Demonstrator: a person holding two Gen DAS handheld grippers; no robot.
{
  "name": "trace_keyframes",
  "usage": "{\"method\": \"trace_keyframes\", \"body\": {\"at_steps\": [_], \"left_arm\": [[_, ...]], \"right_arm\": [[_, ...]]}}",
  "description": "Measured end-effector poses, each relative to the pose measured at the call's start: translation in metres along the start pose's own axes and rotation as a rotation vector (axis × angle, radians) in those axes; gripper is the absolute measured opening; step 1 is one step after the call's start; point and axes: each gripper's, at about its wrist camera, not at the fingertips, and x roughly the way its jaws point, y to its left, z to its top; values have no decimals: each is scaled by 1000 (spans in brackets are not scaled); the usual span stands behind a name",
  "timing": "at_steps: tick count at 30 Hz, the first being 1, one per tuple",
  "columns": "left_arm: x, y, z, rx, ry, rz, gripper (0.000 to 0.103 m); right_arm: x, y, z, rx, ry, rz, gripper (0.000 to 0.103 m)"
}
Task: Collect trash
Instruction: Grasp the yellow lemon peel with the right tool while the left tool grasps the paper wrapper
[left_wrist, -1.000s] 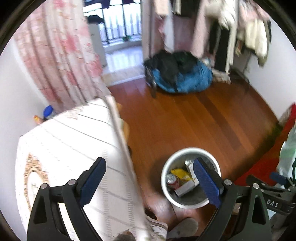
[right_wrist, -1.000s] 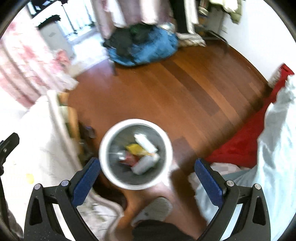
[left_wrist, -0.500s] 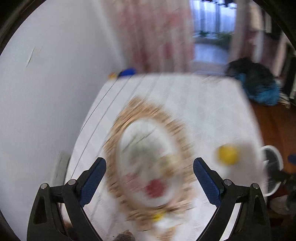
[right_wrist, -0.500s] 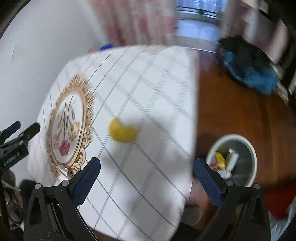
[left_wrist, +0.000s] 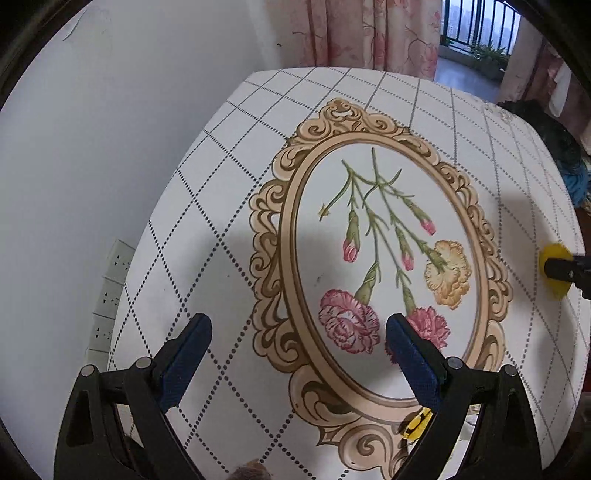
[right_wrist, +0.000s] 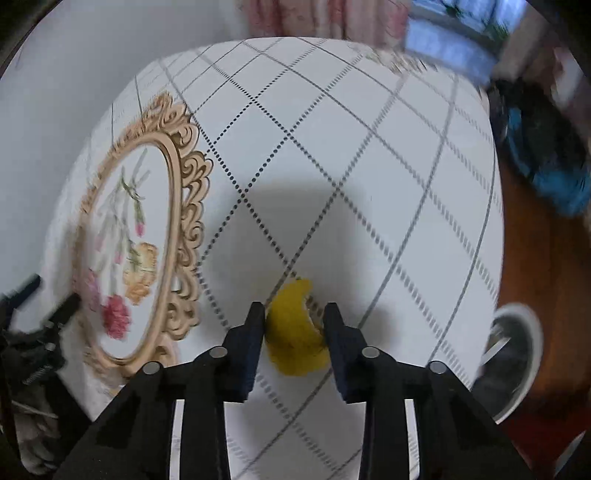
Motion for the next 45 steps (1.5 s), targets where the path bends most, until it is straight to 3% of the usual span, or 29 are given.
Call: {"method": "trace_keyframes", "body": {"at_steps": [4, 8, 12, 17, 25, 29, 38, 45], "left_arm": [[-11, 1, -6, 18, -21, -63, 96], [-32, -10, -29, 73, -27, -166, 96], [-38, -30, -56, 137, 19, -273, 96], [-23, -57, -74, 175, 68, -323, 96], [-6, -62, -75, 167, 55, -275, 95], [-9, -59, -76, 162, 8, -259, 58], [-12, -62, -82, 203, -43, -227, 49], [-25, -66, -77, 211, -68, -211, 48]], "right_arm": [[-14, -23, -36, 187, -8, 117, 32], [-32, -31, -88, 284, -54, 97, 32], [-31, -36, -133, 365, -62, 103, 32], [-26, -39, -166, 479, -114, 148, 33], [-21, -33, -174, 497, -131, 173, 42], [-23, -27, -175, 462, -138, 144, 44], [-22, -13, -172, 381, -164, 66, 39], [-26, -12, -174, 391, -174, 102, 33]]}}
